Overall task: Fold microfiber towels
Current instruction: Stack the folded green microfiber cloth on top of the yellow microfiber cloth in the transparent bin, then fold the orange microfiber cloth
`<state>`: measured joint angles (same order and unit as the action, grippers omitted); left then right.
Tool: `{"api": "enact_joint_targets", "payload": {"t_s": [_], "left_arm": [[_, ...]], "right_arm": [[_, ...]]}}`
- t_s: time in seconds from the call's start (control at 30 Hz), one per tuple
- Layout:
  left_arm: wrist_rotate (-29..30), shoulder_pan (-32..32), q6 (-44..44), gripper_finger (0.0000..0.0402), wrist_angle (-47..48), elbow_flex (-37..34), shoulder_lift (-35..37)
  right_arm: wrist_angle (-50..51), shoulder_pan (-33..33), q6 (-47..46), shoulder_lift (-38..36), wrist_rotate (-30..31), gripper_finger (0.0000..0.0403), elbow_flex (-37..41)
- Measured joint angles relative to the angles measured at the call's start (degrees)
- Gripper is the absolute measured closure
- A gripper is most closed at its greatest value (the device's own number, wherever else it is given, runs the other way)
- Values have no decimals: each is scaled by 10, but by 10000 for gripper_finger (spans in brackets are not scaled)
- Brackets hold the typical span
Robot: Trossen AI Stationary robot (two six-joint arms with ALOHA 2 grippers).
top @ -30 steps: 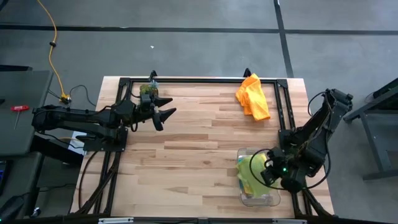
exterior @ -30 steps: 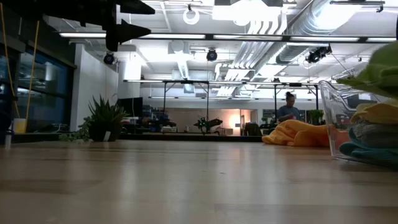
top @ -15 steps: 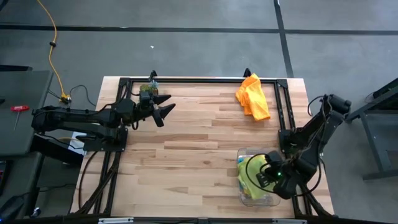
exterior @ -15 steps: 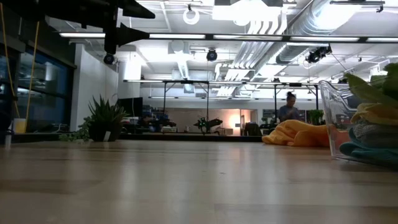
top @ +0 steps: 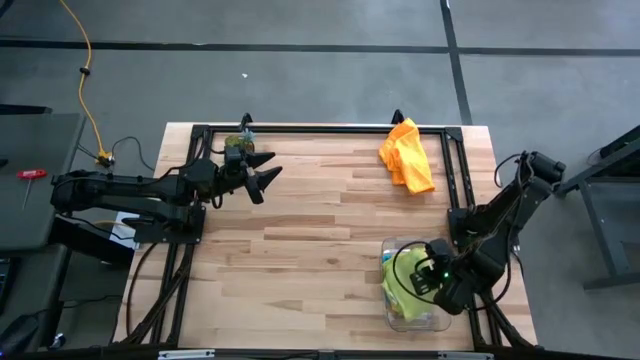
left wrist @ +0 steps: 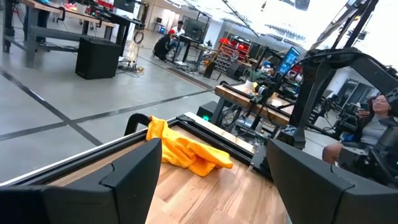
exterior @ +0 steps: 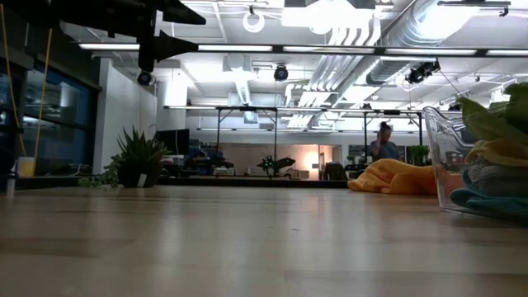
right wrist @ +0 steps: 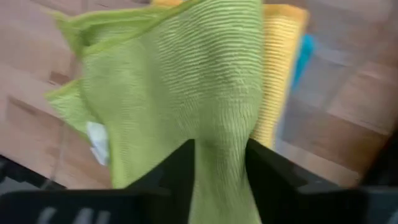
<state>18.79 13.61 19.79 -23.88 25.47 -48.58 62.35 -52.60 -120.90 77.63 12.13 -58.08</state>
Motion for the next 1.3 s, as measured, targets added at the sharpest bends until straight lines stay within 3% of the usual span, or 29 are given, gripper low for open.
{"api": "enact_joint_targets", "payload": {"t_s": [0.23,0.43,0.7,0.97,1.1,1.3], "left_arm": [[-2,0,0,122,0,0,0],[-6,0,0,122,0,0,0],[-19,0,1,122,0,0,0],[-90,0,37,122,-15,4,-1],[-152,0,33,122,-14,54,-24],[-266,14,-57,122,46,168,-99]], "right_arm": [[63,1,15,-53,-18,169,0],[105,1,26,-103,-8,132,0],[94,23,48,-170,162,130,0],[27,128,245,-228,221,130,0],[-68,206,392,-254,223,130,15],[-327,349,626,-279,127,130,85]]}}
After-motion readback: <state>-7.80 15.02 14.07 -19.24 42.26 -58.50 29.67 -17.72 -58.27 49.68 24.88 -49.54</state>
